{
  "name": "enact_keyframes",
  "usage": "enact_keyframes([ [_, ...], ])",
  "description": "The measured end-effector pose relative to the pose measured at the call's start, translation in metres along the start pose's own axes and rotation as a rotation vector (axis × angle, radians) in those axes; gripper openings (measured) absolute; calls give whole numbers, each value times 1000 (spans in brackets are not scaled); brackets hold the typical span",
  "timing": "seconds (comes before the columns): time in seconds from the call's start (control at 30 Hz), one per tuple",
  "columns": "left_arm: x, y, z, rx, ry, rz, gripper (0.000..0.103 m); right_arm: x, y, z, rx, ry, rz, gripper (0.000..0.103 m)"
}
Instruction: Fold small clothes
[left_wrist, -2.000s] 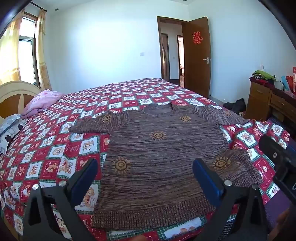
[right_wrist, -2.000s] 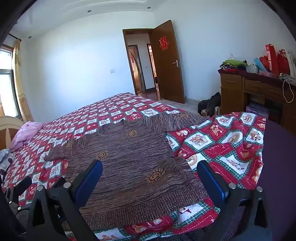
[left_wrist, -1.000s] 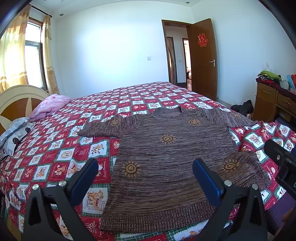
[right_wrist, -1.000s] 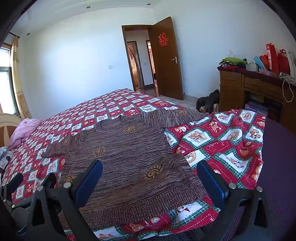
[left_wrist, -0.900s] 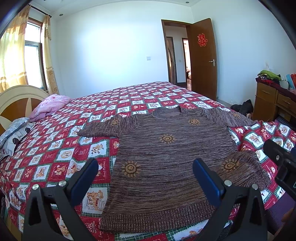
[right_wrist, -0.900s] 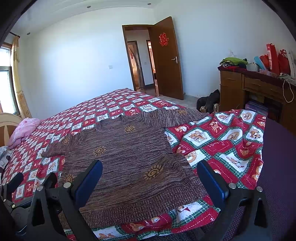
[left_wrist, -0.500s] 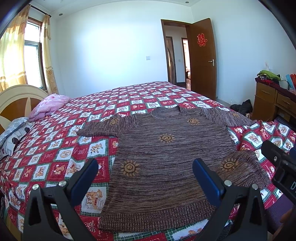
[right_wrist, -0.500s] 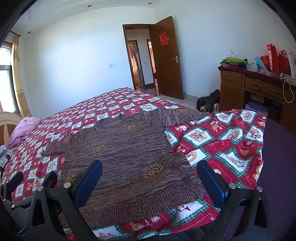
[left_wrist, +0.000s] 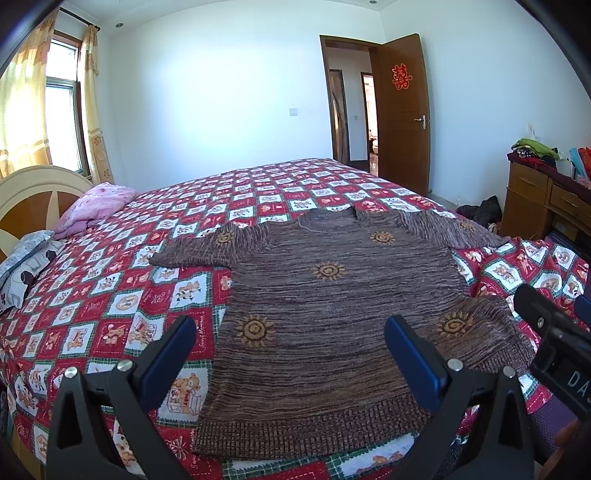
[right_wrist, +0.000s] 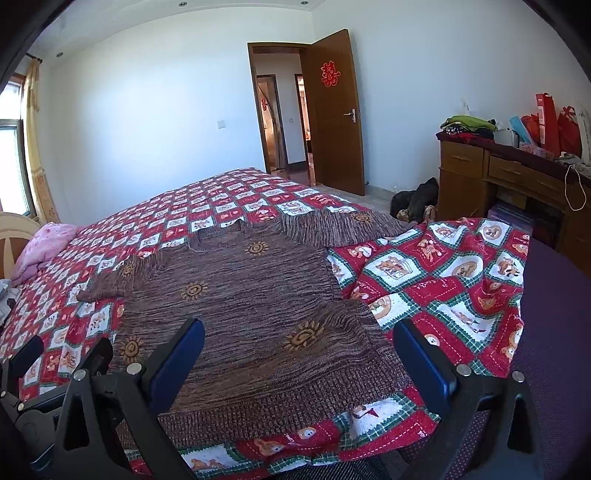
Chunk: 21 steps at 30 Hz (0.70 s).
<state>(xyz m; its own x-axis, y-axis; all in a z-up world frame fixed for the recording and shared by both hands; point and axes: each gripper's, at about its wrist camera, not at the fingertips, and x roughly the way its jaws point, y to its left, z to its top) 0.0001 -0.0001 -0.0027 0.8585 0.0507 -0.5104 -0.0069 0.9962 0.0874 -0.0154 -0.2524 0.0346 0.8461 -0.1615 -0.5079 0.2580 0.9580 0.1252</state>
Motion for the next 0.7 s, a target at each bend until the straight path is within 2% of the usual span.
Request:
enact_keyframes([
  [0.7,2,-2,-4,6,23,-18,103,1,1,-1,-21,5,-25,102],
])
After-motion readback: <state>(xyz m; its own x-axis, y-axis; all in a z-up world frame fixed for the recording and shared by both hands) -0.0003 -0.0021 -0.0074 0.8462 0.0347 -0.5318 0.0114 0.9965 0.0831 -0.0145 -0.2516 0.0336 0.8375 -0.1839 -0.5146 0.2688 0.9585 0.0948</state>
